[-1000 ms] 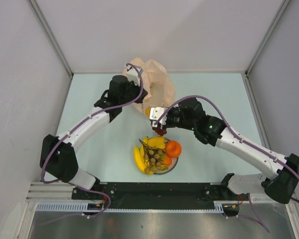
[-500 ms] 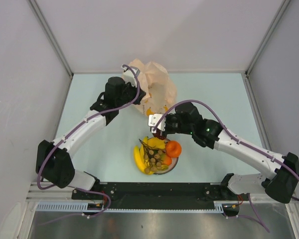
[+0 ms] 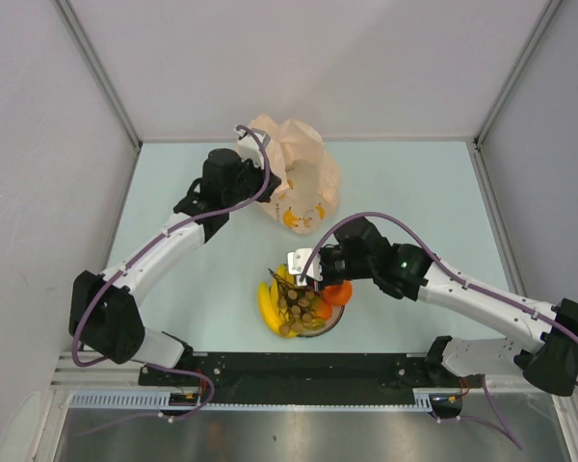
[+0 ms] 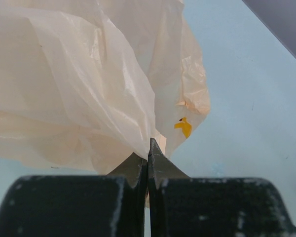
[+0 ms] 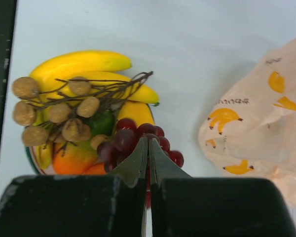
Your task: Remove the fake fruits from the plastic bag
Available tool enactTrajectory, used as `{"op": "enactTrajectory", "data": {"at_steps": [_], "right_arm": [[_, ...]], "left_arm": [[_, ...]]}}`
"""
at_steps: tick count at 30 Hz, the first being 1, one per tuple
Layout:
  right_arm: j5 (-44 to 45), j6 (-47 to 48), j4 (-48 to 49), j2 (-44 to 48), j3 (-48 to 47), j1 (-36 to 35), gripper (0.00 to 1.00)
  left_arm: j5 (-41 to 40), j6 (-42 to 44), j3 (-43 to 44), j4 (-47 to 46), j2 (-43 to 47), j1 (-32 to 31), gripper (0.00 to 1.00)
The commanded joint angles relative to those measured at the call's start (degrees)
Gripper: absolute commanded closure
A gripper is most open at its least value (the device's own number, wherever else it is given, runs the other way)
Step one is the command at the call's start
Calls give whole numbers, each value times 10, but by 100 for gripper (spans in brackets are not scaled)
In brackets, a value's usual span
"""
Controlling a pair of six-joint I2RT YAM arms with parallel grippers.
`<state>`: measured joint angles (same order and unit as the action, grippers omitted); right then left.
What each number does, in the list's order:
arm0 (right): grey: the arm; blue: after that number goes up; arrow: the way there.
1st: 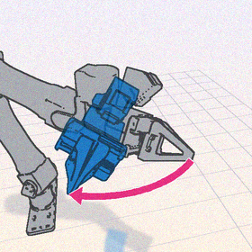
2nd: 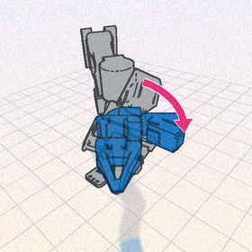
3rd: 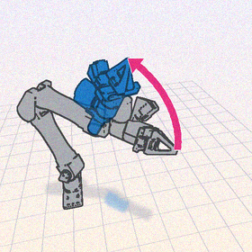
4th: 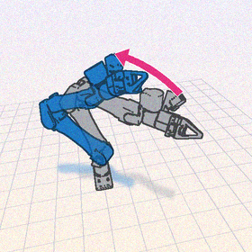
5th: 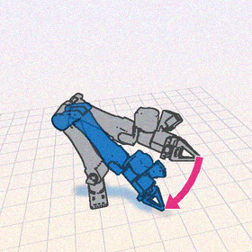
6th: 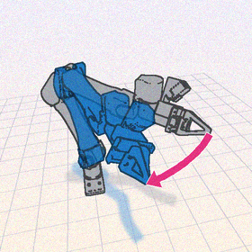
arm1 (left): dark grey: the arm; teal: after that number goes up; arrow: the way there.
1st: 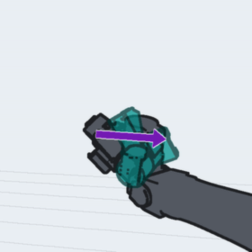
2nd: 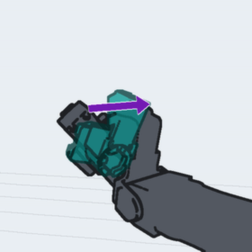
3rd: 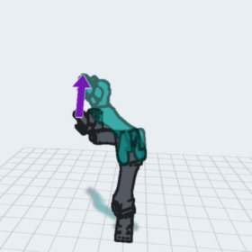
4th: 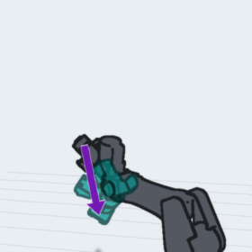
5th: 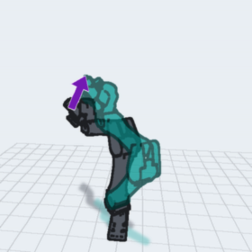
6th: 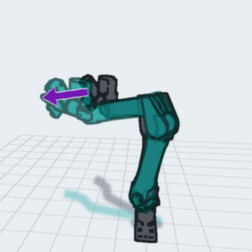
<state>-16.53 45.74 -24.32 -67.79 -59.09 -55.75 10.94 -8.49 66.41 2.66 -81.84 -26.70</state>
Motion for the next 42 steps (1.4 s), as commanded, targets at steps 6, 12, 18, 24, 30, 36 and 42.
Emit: {"op": "enactTrajectory", "data": {"at_steps": [6,12,18,24,30,36,42], "right_arm": [[-38,-23,-28,20,20,-54,100],[-18,-19,-32,18,24,-53,83],[-17,-23,-21,12,25,-45,60],[11,-45,-5,25,25,-40,39],[-37,-92,19,56,22,-22,23],[-37,-106,39,57,19,-21,22],[41,-347,168,28,14,83,20]], "left_arm": [[8,11,9,-17,-7,8,100],[10,11,22,-16,-15,9,100],[13,9,25,-17,-22,8,100],[14,7,31,-17,-31,8,100],[11,11,35,-16,-36,8,100],[9,13,45,-15,-46,9,100],[3,22,57,-15,-52,9,100]]}}
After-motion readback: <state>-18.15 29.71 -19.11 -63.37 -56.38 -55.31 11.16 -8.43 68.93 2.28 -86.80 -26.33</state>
